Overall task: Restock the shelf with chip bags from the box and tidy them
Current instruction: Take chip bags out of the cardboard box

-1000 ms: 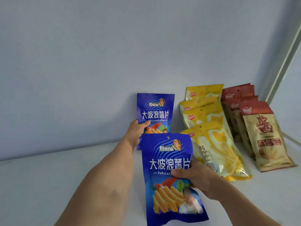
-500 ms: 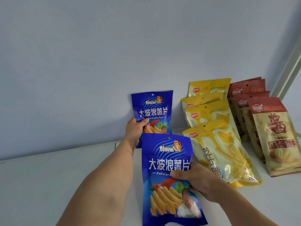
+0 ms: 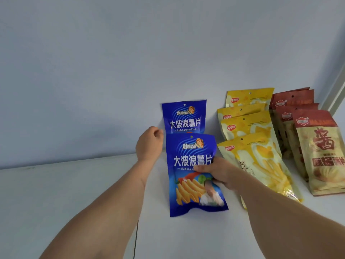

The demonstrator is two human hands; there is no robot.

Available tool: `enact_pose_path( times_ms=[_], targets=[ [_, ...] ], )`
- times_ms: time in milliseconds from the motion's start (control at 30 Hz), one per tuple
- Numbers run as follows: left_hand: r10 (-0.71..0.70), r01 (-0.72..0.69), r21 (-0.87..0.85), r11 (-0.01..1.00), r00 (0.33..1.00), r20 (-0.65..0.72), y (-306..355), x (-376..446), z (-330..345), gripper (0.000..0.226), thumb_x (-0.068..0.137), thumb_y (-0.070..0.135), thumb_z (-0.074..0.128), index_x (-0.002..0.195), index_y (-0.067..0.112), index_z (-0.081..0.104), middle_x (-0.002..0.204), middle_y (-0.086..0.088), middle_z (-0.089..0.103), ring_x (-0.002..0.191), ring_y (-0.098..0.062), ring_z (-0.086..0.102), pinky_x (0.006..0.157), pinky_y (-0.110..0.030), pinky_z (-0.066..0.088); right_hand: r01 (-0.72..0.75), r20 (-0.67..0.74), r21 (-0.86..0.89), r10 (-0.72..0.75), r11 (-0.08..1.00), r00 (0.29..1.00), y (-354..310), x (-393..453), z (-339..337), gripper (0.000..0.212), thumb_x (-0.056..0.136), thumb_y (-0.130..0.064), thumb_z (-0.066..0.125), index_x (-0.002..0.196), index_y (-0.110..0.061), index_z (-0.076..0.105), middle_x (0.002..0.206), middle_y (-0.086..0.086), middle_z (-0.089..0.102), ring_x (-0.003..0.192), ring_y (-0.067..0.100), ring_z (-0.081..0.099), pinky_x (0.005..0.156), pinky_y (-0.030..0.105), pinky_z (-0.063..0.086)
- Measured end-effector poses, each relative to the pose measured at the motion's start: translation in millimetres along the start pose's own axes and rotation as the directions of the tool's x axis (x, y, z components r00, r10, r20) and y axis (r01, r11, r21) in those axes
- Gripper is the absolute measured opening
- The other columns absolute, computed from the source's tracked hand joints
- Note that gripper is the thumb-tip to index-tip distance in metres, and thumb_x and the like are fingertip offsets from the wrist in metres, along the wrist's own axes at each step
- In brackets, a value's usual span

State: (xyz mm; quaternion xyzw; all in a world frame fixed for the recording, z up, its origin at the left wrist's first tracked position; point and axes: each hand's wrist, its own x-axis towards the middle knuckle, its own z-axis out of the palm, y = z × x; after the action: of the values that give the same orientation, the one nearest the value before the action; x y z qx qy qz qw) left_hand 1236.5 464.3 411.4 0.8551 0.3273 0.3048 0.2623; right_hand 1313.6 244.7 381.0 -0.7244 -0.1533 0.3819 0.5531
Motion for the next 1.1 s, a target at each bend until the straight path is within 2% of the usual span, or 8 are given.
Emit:
enact_pose_path(
  times_ms=[233,333,433,633,800,967,1033,1100],
  targets=[
    [0.333,-0.353,0.158,0.922,0.932,0.141,-7.5,-38.8,-9.9,0.036,0.103,0.042,0.053,0.119,0.011,0.062,0.119,-0.004,0.069,0.110,-0.016,0.064,0.082,-0.035,0.060,0.060,-0.128,-0.076,-0.070,0.995,0.989,-27.0,41.7,15.0,0.046,0.075,-0.029,0.087,0.112,-0.017,0.062,0.098,0.000,0.073,0.084,0.017,0.071,0.064,0.029,0.059],
    [0.375,-0.415,0.228,0.881,0.905,0.200,-14.7,-41.8,-6.1,0.035,0.105,0.041,0.050,0.122,0.013,0.064,0.121,-0.004,0.069,0.111,-0.016,0.063,0.082,-0.028,0.054,0.052,-0.204,-0.174,-0.087,0.983,0.975,-26.0,55.4,17.0,0.049,0.075,-0.034,0.087,0.113,-0.019,0.060,0.105,0.001,0.071,0.088,0.018,0.069,0.072,0.033,0.059],
    [0.377,-0.436,0.232,0.870,0.890,0.257,-18.1,-41.2,-0.8,0.041,0.105,0.044,0.046,0.130,0.014,0.060,0.129,-0.002,0.066,0.120,-0.013,0.059,0.088,-0.026,0.053,0.033,-0.270,-0.324,-0.126,0.945,0.954,-24.2,66.2,17.5,0.054,0.077,-0.041,0.084,0.117,-0.019,0.057,0.106,-0.002,0.067,0.093,0.019,0.067,0.079,0.034,0.057],
    [0.317,-0.381,0.214,0.900,0.906,0.279,-28.5,-41.7,6.6,0.044,0.103,0.049,0.045,0.131,0.018,0.057,0.133,0.002,0.063,0.124,-0.011,0.057,0.089,-0.024,0.054,0.044,-0.325,-0.409,-0.190,0.911,0.926,-24.1,83.3,21.4,0.066,0.076,-0.049,0.082,0.126,-0.016,0.056,0.117,0.002,0.071,0.090,0.018,0.066,0.062,0.026,0.050],
    [0.226,-0.288,0.265,0.920,0.944,0.242,-34.2,-56.3,-7.8,0.033,0.106,0.043,0.044,0.124,0.021,0.061,0.125,0.005,0.066,0.111,-0.011,0.062,0.080,-0.022,0.048,-0.039,-0.415,-0.457,-0.174,0.889,0.893,-37.2,76.3,24.7,0.074,0.073,-0.052,0.083,0.124,-0.011,0.048,0.111,0.003,0.067,0.082,0.020,0.064,0.050,0.025,0.044],
    [0.091,-0.160,0.379,0.911,0.977,0.194,-38.8,-85.1,-41.0,0.030,0.106,0.037,0.040,0.119,0.023,0.064,0.118,0.004,0.068,0.105,-0.019,0.064,0.084,-0.033,0.049,-0.056,-0.466,-0.400,-0.151,0.915,0.872,-57.9,47.8,38.6,0.084,0.076,-0.051,0.081,0.136,-0.012,0.036,0.131,0.010,0.057,0.116,0.030,0.061,0.082,0.041,0.056],
    [0.049,-0.125,0.444,0.887,0.983,0.177,-42.0,-102.7,-60.0,0.031,0.106,0.035,0.039,0.118,0.022,0.064,0.117,0.002,0.067,0.106,-0.022,0.064,0.082,-0.033,0.047,-0.086,-0.440,-0.647,-0.279,0.758,0.854,-60.8,25.4,48.1,0.087,0.081,-0.055,0.075,0.142,-0.010,0.033,0.139,0.014,0.050,0.128,0.034,0.051,0.099,0.047,0.050],
    [0.041,-0.125,0.543,0.831,0.985,0.165,-43.4,-126.7,-81.3,0.032,0.107,0.033,0.036,0.117,0.019,0.063,0.114,-0.001,0.067,0.107,-0.025,0.064,0.077,-0.034,0.044,-0.074,-0.333,-0.867,-0.463,0.493,0.821,-57.0,-6.8,61.2,0.076,0.089,-0.055,0.066,0.143,-0.010,0.036,0.141,0.014,0.048,0.131,0.034,0.046,0.104,0.047,0.043]
  ],
)
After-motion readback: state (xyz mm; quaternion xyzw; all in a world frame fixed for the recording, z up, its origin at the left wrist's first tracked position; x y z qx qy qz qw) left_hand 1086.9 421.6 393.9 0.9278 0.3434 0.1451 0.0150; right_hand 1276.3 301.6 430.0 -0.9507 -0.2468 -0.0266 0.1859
